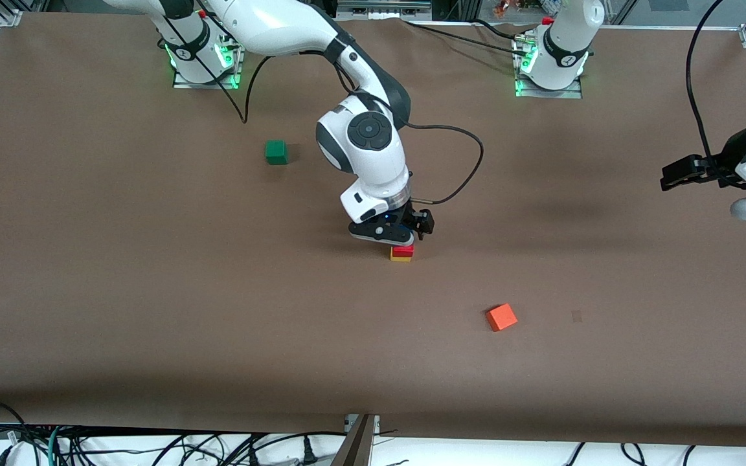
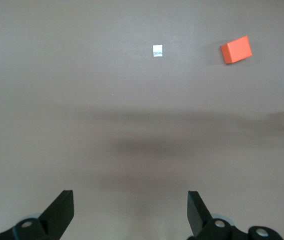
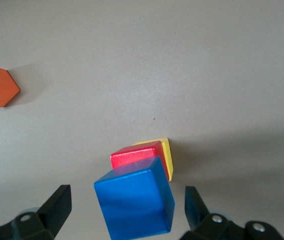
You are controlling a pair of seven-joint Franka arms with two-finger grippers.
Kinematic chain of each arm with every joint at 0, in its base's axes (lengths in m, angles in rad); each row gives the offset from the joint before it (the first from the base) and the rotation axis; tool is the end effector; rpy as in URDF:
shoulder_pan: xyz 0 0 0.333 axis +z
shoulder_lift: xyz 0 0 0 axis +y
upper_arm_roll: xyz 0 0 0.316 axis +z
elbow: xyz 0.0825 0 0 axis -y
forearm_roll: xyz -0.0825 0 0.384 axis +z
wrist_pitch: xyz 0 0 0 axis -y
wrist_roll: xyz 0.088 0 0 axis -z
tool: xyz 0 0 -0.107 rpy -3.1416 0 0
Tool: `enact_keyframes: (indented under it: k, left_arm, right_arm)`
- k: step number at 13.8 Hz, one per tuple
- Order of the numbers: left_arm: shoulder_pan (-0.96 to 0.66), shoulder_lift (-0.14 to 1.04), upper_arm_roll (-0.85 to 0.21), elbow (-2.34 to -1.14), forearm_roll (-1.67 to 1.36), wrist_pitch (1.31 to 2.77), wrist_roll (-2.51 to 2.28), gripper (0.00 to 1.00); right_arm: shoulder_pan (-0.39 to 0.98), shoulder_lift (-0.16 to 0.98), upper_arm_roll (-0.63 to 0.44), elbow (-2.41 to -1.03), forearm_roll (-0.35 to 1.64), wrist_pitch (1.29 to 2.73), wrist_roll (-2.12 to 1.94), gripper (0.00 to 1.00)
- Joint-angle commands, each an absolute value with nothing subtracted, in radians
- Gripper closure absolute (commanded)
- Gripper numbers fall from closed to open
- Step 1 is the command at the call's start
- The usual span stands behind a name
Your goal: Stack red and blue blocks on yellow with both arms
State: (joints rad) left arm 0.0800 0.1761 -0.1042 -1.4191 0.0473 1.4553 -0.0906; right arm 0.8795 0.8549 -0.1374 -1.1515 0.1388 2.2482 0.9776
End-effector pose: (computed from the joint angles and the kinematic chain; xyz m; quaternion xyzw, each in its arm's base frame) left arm 0.5945 -0.0033 0.5851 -0.9969 -0.0344 0.0685 0.0184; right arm 0.5531 0.5596 0.3117 -0.9845 0.1233 -0.0730 0.1010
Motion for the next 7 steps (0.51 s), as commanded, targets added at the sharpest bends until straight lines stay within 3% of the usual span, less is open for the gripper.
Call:
enact_keyframes:
  k: [1,4,7]
  left_arm:
    - [0.072,0.167,-0.100,-1.434,0.038,1.470,-0.083,0.00]
    - [0.086,0.167,-0.098,-1.433,0.035,1.470,-0.075,0.00]
    - [0.087,0.167,-0.097,-1.433,0.035,1.470,-0.075,0.00]
  right_arm:
    - [0.844,0.832,-0.138,-1.112,0.140,2.151,0.971,0.00]
    - [0.793,0.746,-0.143,-1.115,0.141,2.073,0.913,0.00]
    - [0.663,0.652,-0.144,-1.126,0.249,1.889,0.713,0.00]
